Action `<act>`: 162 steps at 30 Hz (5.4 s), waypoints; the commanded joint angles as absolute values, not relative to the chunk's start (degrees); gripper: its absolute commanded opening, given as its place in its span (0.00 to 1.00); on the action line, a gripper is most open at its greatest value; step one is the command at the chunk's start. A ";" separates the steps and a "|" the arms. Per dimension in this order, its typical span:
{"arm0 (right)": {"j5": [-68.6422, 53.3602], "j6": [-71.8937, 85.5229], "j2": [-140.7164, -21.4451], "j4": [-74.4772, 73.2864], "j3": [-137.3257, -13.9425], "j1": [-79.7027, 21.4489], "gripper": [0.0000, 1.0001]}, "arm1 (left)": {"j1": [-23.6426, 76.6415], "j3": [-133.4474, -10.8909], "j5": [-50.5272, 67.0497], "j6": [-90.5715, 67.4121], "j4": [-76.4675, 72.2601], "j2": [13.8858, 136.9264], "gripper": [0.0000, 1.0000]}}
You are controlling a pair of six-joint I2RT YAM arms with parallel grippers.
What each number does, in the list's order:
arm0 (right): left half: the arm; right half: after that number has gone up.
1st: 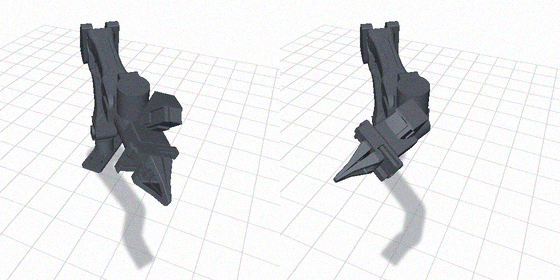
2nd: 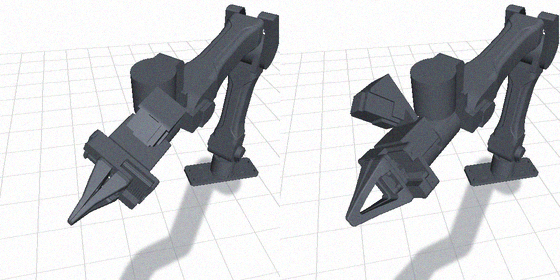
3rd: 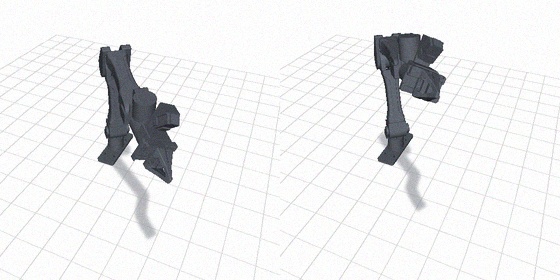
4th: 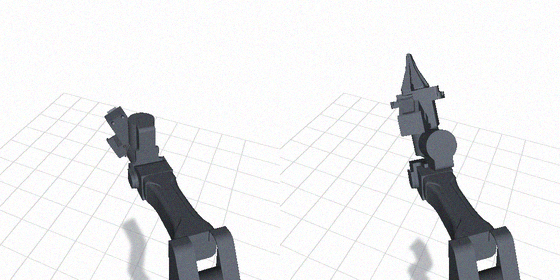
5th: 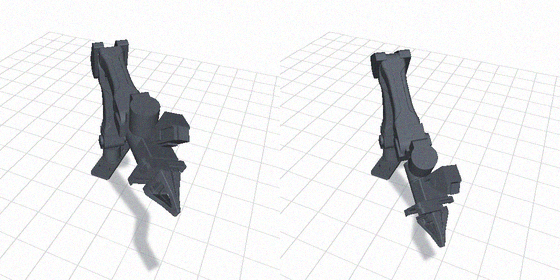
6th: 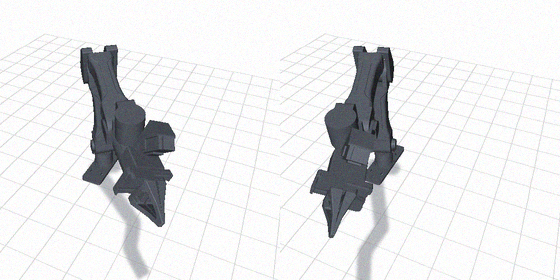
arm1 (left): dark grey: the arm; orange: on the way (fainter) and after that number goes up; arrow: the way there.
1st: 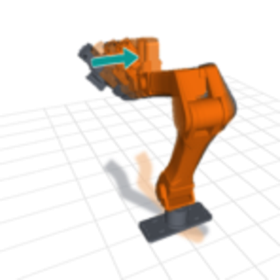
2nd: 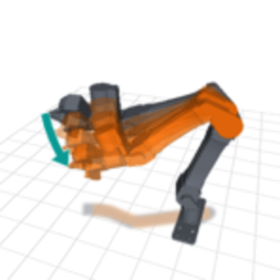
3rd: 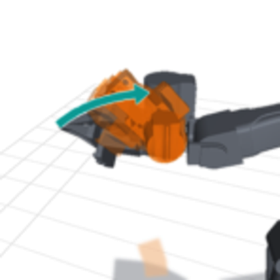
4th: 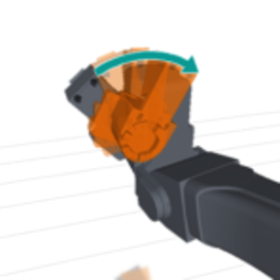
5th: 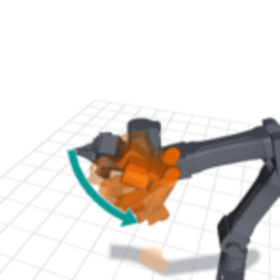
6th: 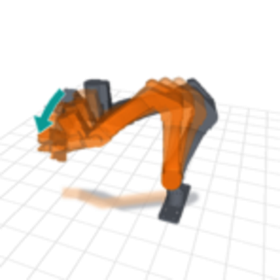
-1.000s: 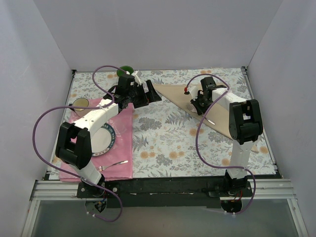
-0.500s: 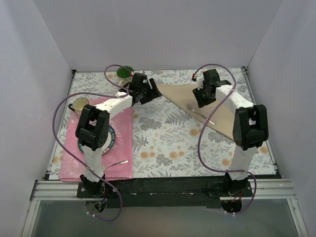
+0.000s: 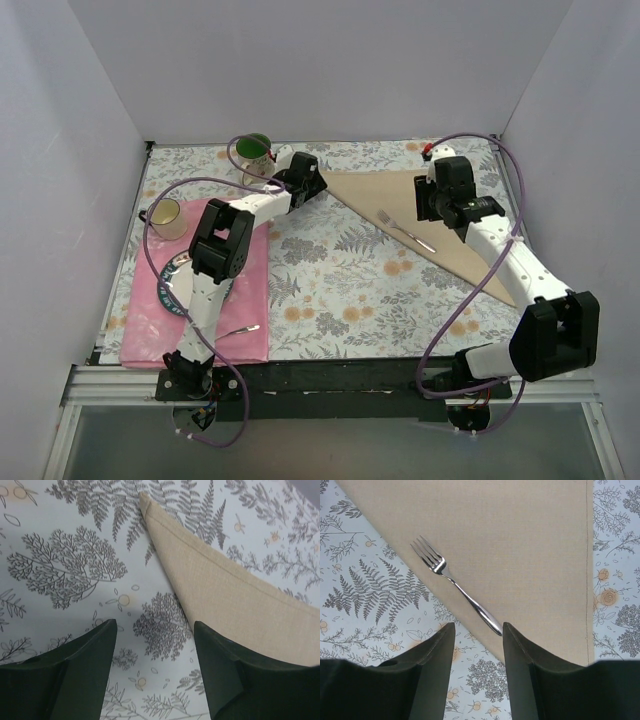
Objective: Fold the napkin, place the utensils inside, and roll it up
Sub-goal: Place the utensil onto the napkin, then fold the napkin
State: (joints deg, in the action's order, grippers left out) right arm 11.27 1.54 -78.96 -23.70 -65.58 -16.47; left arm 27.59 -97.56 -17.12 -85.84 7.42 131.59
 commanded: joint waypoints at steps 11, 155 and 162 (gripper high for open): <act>12.65 2.29 -73.83 -16.70 -59.68 -16.26 0.50 | 26.54 -110.74 -24.17 -97.29 11.16 143.96 0.57; -1.39 21.97 -62.22 -26.89 -42.20 20.18 0.59 | 51.42 -113.48 21.07 -83.13 5.71 128.07 0.64; -7.38 26.62 -61.01 -24.97 -32.01 38.13 0.66 | 47.90 -93.46 21.81 -79.47 6.94 110.68 0.66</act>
State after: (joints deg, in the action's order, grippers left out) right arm -4.23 22.79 -62.74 -25.78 -36.27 31.38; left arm 50.04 -102.04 20.64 -82.35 4.86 123.24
